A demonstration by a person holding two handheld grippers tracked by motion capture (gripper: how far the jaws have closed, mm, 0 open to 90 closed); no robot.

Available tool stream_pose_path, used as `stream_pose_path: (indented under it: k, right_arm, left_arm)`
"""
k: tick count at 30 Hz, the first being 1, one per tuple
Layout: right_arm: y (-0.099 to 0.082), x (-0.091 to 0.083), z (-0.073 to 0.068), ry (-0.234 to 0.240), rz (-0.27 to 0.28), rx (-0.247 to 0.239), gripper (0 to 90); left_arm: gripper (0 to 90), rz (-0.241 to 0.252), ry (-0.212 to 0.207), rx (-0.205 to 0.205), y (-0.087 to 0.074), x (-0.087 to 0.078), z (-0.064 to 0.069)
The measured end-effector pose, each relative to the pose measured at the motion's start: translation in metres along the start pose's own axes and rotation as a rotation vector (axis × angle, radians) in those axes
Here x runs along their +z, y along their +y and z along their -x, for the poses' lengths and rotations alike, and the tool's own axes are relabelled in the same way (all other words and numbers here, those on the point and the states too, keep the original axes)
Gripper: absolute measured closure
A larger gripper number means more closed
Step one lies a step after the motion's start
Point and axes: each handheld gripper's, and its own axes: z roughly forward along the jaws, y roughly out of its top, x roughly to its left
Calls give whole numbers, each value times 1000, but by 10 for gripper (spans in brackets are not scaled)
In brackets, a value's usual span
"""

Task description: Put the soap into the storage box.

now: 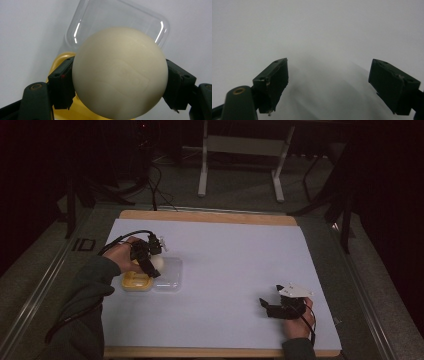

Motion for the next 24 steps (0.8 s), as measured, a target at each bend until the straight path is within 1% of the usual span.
stream_pose_path:
  k: [6, 8, 9, 19, 20, 24]
  right_arm:
    - [0, 0, 0, -1, 0, 0, 160]
    - [0, 0, 0, -1, 0, 0, 160]
    - [0, 0, 0, -1, -1, 0, 160]
    - [0, 0, 0, -2, -1, -1, 160]
    - [0, 0, 0, -2, -2, -1, 160]
    - [0, 0, 0, -1, 1, 0, 160]
  left_arm:
    - [245, 1, -4, -26, -8, -1, -4]
    - [245, -1, 2, -31, -9, -2, -5]
    - [245, -2, 3, -28, -10, -2, -5]
    - [245, -21, 8, -37, -15, -3, -7]
    - [245, -21, 12, -43, -16, -3, -8]
    - [245, -30, 18, -46, -20, -2, -9]
